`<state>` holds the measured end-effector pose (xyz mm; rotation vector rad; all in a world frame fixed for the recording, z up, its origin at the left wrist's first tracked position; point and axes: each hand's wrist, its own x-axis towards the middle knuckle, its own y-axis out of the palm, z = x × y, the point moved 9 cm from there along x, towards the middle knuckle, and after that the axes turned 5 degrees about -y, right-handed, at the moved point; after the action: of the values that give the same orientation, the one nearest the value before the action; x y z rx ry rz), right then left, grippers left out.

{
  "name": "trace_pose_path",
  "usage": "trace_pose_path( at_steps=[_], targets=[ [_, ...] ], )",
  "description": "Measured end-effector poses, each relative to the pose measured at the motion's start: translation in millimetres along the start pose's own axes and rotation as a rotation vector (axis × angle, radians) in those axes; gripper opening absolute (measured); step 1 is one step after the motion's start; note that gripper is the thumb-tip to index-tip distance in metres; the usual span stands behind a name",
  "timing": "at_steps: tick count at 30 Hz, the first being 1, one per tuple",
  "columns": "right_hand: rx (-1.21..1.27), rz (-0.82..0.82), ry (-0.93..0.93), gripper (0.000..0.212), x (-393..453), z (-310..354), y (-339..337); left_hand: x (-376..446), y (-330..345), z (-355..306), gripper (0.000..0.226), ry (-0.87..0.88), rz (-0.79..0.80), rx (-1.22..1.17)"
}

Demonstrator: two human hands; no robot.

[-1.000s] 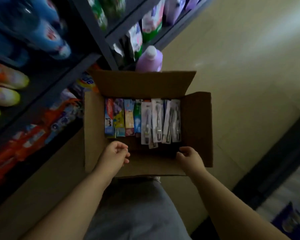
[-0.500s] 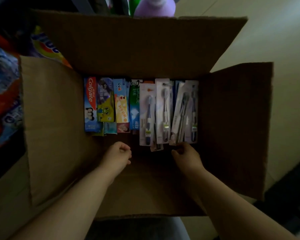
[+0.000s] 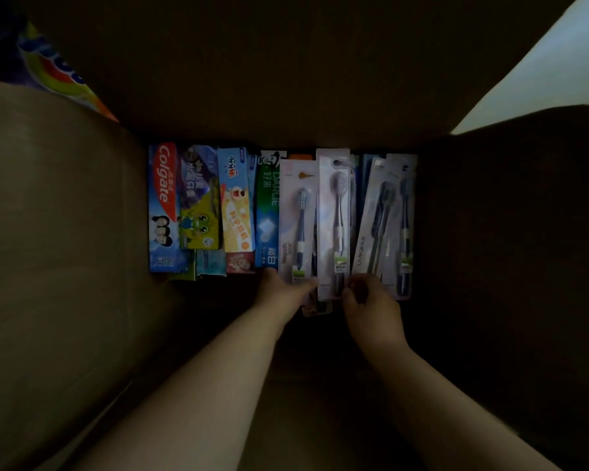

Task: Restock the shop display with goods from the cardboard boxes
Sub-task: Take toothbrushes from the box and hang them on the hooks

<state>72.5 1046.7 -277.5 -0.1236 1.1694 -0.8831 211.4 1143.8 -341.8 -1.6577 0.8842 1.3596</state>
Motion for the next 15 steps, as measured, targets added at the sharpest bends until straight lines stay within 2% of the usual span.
trace_pose_path(
  at_steps=[2, 5, 7, 10, 15],
  targets=[
    [0.004, -0.007, -0.002, 0.028, 3.2, -1.8, 0.8, 6.8, -3.5, 0.5, 0.071, 0.022, -0.087, 0.021],
    [-0.013, -0.02, 0.0, 0.029, 6.2, -5.3, 0.3, 5.0, -13.9, -2.9, 0.048, 0.078, -0.166, 0.078],
    [-0.029, -0.024, 0.011, 0.028, 5.3, -9.6, 0.1, -0.6, -17.6, -5.1, 0.035, 0.126, -0.127, 0.098],
    [-0.021, -0.06, 0.05, 0.027, 1.5, -20.0, -1.9, -13.9, -23.9, -8.8, 0.03, 0.164, -0.044, 0.075],
    [-0.018, -0.192, 0.098, 0.046, 5.8, -22.3, -18.0, -34.2, -36.5, -15.5, 0.032, 0.233, 0.059, 0.053]
  ],
)
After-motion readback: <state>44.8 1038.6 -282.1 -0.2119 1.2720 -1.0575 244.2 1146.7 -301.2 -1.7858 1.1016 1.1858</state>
